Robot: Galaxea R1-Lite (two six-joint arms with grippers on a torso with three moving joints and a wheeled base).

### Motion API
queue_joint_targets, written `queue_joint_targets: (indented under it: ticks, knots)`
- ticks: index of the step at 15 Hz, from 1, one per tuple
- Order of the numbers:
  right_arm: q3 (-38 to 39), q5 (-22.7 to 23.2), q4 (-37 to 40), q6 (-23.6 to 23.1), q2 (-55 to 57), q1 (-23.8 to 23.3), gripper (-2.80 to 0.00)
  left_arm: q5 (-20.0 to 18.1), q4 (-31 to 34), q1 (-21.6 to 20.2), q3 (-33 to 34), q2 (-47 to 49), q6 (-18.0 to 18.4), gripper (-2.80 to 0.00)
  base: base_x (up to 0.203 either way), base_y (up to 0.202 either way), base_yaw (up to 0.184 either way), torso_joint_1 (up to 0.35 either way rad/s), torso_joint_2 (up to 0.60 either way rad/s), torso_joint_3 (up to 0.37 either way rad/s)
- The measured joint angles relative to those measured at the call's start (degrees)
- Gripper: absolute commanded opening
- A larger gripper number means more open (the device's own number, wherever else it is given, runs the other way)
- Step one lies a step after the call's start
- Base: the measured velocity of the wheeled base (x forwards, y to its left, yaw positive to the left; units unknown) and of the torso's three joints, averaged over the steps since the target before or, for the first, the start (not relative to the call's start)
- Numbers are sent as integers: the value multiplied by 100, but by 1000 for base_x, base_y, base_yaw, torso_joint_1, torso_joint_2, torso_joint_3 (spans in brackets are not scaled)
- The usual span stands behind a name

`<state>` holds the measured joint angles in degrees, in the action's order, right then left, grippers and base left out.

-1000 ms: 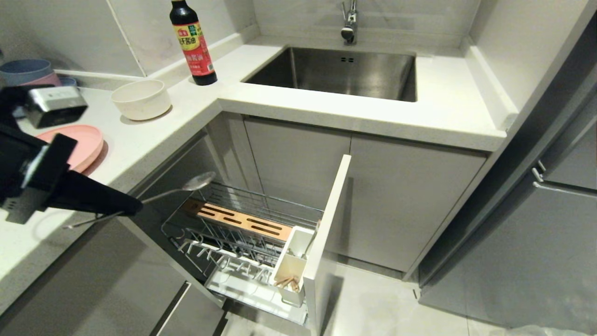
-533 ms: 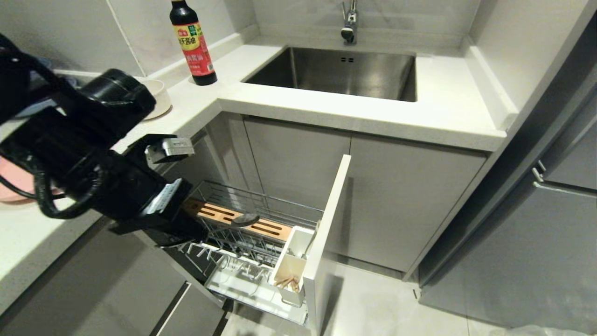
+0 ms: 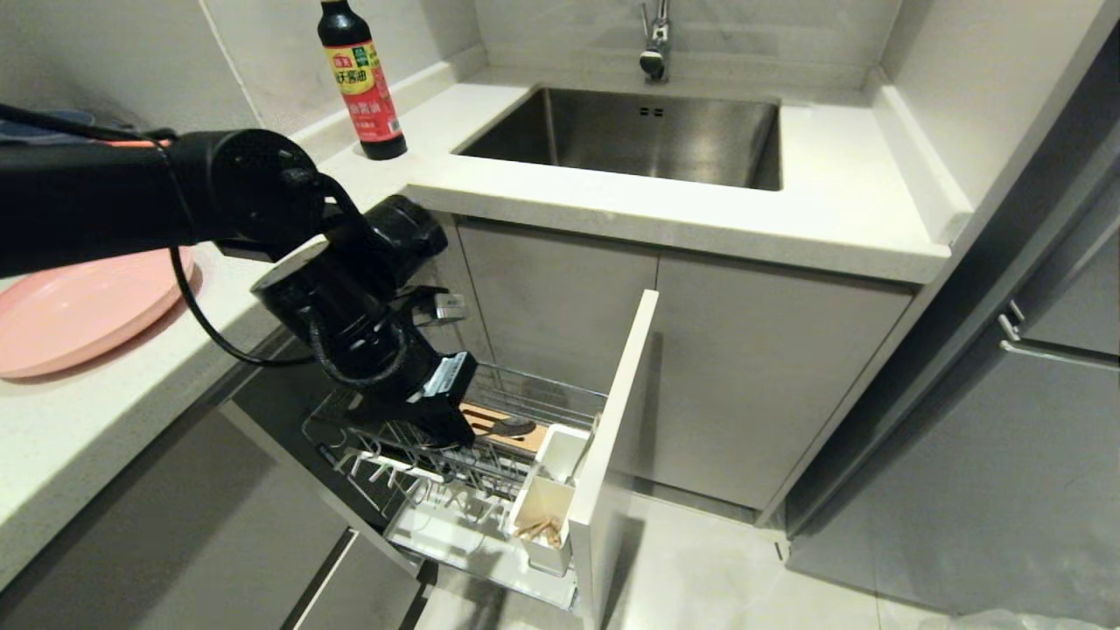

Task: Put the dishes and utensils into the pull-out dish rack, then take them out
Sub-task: Pick up the spoon and place it in the cupboard

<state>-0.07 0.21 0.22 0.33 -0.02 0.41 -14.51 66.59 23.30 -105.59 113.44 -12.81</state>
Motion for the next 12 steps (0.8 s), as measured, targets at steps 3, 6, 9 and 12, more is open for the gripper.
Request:
queue_joint_targets:
  ticks: [3, 6, 9, 12]
  knots:
    - [0, 0, 2, 0, 0, 0, -280, 38, 5, 196, -112, 336, -305, -280, 0, 0, 0, 0, 0, 0]
    - [0, 1, 2, 0, -2, 0, -280, 153, 15, 277, -149, 626, -551, -280, 0, 0, 0, 0, 0, 0]
    - [0, 1, 2, 0, -2, -1, -280, 143, 32, 352, -180, 793, -564, -280, 0, 0, 0, 0, 0, 0]
    - [2, 0, 0, 0, -2, -1, -280, 107, 201, 482, -202, 882, -557, -280, 0, 0, 0, 0, 0, 0]
